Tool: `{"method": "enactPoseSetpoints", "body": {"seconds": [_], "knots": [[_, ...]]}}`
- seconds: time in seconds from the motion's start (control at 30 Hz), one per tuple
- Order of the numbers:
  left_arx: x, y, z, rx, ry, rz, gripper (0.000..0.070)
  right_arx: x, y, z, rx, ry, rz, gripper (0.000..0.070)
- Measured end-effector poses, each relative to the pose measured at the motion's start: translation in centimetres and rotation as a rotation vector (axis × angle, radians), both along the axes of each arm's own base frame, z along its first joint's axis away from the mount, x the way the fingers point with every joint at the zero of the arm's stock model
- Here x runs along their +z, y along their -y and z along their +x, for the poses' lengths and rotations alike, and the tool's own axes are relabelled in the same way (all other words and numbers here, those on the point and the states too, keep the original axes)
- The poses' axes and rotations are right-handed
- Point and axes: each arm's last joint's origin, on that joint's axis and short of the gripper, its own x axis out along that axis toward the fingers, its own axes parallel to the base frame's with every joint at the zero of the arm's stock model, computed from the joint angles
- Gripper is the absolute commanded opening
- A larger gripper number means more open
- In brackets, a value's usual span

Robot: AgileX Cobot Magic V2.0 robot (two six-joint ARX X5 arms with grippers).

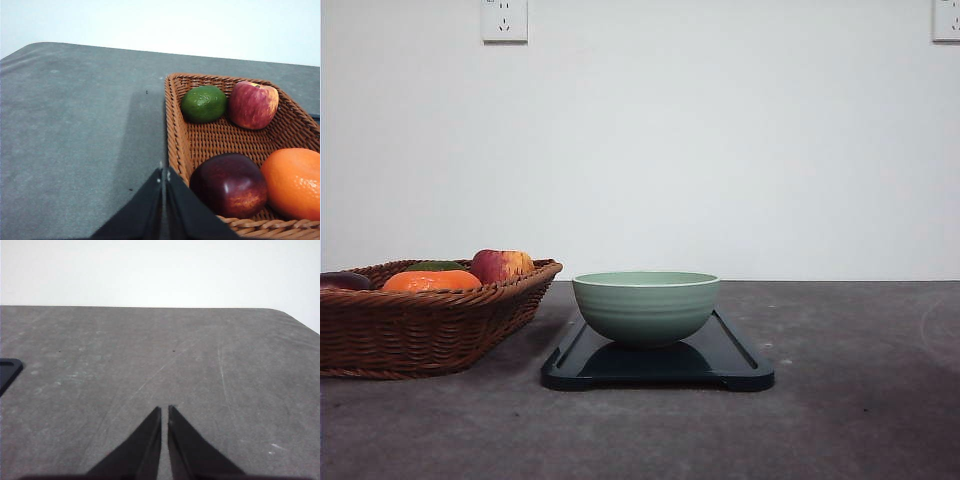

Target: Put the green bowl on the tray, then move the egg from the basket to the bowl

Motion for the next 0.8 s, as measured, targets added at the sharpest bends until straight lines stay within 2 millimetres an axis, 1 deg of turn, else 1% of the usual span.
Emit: {"method": "enactPoseSetpoints", "body": {"seconds": [0.8], "knots": [[0.0, 0.0, 0.0, 0.0, 0.0, 0.0, 0.0, 0.0, 0.0, 0.0, 0.0, 0.0, 0.0, 0.0015]]}}
